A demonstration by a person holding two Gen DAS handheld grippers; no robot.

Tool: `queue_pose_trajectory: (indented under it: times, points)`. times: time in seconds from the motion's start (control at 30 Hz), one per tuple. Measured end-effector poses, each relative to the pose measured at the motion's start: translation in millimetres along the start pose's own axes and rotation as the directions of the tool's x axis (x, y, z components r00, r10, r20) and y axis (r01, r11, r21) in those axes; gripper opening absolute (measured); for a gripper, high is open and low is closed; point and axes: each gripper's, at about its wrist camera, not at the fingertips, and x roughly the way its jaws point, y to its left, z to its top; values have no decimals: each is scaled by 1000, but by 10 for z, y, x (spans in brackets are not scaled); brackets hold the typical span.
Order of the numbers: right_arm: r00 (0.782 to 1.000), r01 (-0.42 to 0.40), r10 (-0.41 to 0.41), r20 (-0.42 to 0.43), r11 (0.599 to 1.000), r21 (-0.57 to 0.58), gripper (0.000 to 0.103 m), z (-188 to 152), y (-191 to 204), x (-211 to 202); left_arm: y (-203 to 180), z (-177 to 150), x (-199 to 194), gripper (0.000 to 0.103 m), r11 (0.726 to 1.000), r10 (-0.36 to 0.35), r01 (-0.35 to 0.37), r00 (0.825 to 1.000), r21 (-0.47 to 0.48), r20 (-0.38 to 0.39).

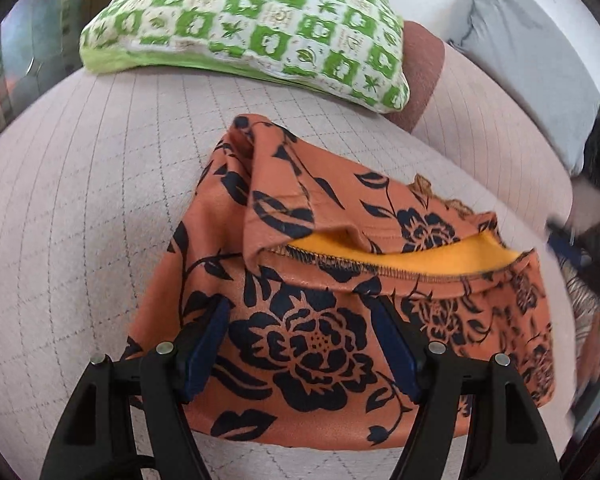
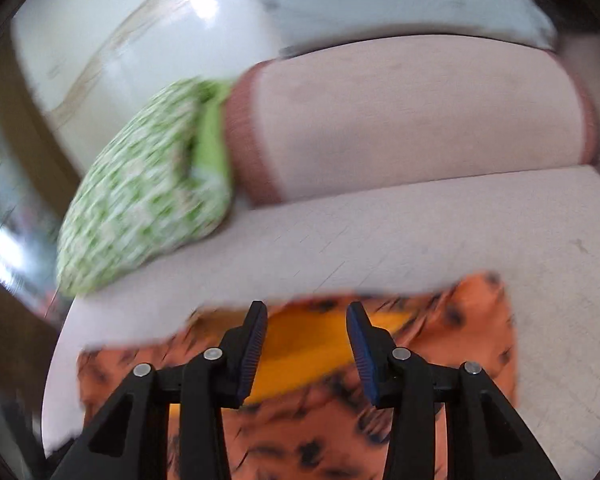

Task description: Fold small clothes

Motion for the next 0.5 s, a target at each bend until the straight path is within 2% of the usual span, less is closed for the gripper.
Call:
queue_pose_trajectory:
  times: [0.07,0.13,0.27,0.3,0.37,0.43,0.5]
  points:
    - [994,-80,75,-83,995,-59,45,-280,152,-16,42,7,-39,74,1000,-15,15,1000,-17,-4]
    - [970,-174,151,-191,979,-109,45,-613,333,23,95,2,-98,74,999,-35,34,999,-33,-3]
    - [946,-210,137,-293,949,-235,45,-1055,762,185,161,-21,-195,74,999,-44,44,999,-29,1]
    - [948,-196,110,-300,942,-273,45,-1101,910,280,148,-32,-182,74,999,-39,39,999,-5,-8]
    - [959,-162,72,-272,933,-321,46,-1077,1126,429,117,-61,-163,74,999,-18,19,1000,50,-22]
    - [965,-140,49,-258,928,-346,46,-883,1318,683,66,-78,-135,74,995,4,-2,1000,103,-21]
    - [967,-104,16,-256,936,-336,47,-657,1434,973,73,-74,-128,74,994,-3,6,1000,109,-26]
